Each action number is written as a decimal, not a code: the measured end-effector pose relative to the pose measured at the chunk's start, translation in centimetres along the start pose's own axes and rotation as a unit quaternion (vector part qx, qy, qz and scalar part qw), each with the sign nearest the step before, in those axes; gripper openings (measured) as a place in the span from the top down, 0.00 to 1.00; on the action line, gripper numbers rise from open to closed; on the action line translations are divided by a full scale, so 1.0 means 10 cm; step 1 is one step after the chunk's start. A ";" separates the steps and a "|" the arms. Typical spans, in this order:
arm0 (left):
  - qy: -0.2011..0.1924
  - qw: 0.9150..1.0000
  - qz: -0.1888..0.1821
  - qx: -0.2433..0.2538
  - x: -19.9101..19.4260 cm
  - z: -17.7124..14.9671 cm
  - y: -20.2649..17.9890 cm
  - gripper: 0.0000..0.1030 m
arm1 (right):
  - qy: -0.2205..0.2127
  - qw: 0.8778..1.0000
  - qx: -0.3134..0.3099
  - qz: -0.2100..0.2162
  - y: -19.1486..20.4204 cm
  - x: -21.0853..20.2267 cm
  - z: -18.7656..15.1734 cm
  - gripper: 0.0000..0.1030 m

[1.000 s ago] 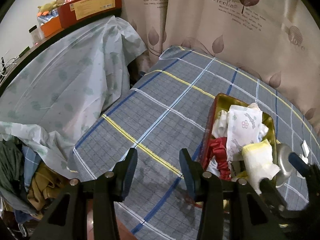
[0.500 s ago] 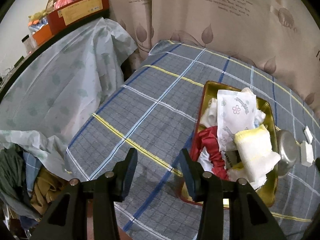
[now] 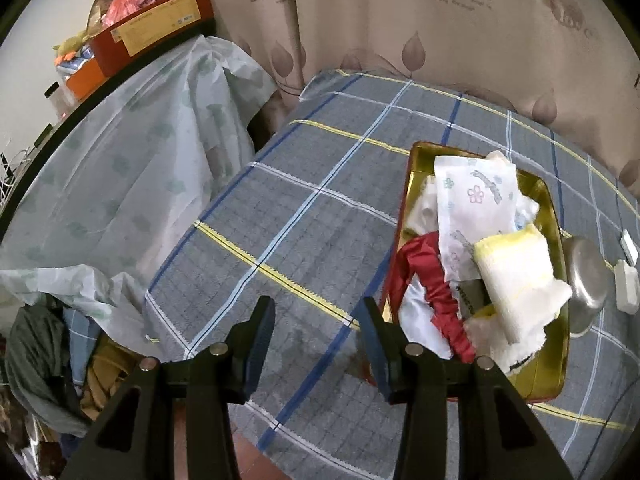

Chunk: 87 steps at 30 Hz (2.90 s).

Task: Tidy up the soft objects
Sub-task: 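Grasp the white cotton wad with the right gripper and lift it, then grasp the white tissue square with the left gripper while the right gripper holds the cotton wad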

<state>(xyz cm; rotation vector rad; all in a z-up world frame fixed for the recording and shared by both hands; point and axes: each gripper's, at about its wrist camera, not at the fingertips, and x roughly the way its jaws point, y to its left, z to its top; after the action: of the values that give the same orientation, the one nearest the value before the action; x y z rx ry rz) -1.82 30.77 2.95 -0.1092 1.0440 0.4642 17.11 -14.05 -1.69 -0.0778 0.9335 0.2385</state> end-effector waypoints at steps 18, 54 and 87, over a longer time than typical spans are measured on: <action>0.007 0.999 0.001 0.040 -0.02 0.13 -0.47 0.57 | 0.029 0.998 -0.043 0.039 -0.20 0.76 0.22 0.51; 0.012 0.963 -0.186 0.193 -0.56 -0.13 -2.40 0.54 | -0.008 0.986 0.127 -0.104 -1.14 -0.65 -1.40 0.78; 0.079 0.936 -0.251 0.233 -0.11 0.03 -4.41 0.16 | -0.012 0.987 0.134 -0.085 -1.18 -0.71 -1.50 0.66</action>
<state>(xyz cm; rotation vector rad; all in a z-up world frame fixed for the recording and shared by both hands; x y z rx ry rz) 16.55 -9.10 -1.71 0.0127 1.2089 -0.2665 4.03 -29.26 -5.37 0.0935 0.9214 -0.0447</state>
